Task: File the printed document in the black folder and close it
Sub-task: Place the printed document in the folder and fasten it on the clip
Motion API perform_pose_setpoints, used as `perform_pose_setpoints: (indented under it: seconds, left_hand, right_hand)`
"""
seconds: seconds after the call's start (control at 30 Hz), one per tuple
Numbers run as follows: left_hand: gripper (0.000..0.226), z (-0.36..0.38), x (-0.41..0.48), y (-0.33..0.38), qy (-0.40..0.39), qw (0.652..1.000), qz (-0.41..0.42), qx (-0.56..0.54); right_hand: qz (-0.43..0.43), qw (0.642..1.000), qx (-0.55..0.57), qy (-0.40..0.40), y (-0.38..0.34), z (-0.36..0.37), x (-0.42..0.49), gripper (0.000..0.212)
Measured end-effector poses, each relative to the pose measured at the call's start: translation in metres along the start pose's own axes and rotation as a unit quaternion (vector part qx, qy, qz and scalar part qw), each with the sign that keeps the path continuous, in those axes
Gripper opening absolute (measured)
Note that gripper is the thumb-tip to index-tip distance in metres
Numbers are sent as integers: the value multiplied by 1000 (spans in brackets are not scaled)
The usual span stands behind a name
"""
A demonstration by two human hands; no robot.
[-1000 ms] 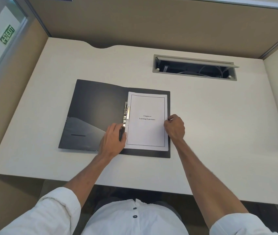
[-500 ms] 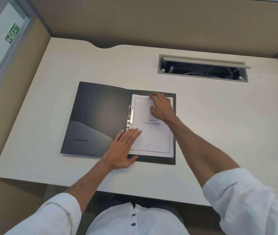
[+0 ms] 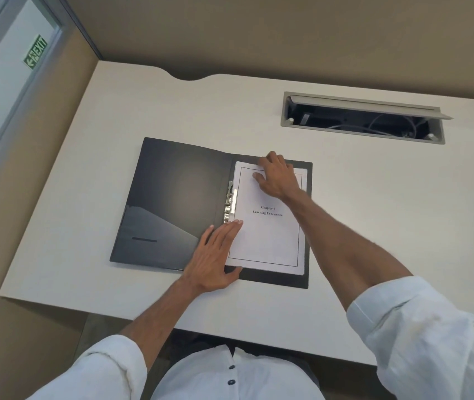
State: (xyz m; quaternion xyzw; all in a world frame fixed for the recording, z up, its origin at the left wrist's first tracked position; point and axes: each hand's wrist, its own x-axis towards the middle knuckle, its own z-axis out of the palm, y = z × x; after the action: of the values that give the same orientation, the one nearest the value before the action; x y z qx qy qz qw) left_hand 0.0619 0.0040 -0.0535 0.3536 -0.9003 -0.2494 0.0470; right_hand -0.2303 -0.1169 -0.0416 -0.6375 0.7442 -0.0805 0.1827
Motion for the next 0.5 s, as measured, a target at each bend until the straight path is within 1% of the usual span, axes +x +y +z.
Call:
perform_pose_setpoints:
  seconds: [0.17,0.33,0.43,0.5]
  left_hand:
    - [113,-2,2,1,-10,1000,-1,-1]
    - [112,-2,1,1,-8,1000,7,-1]
    - [108,-5,-2,2,18,1000,12,-16]
    - [102,-6,-3,3,49,997,-23,-46]
  right_hand:
    - [4,1000,-4,3,-1,-1,3,39]
    - [10,1000,4,11,0,3,-2,43]
    - [33,995,59,67,1,3,-13,44]
    - [84,982,129,112,4,2,-27,45]
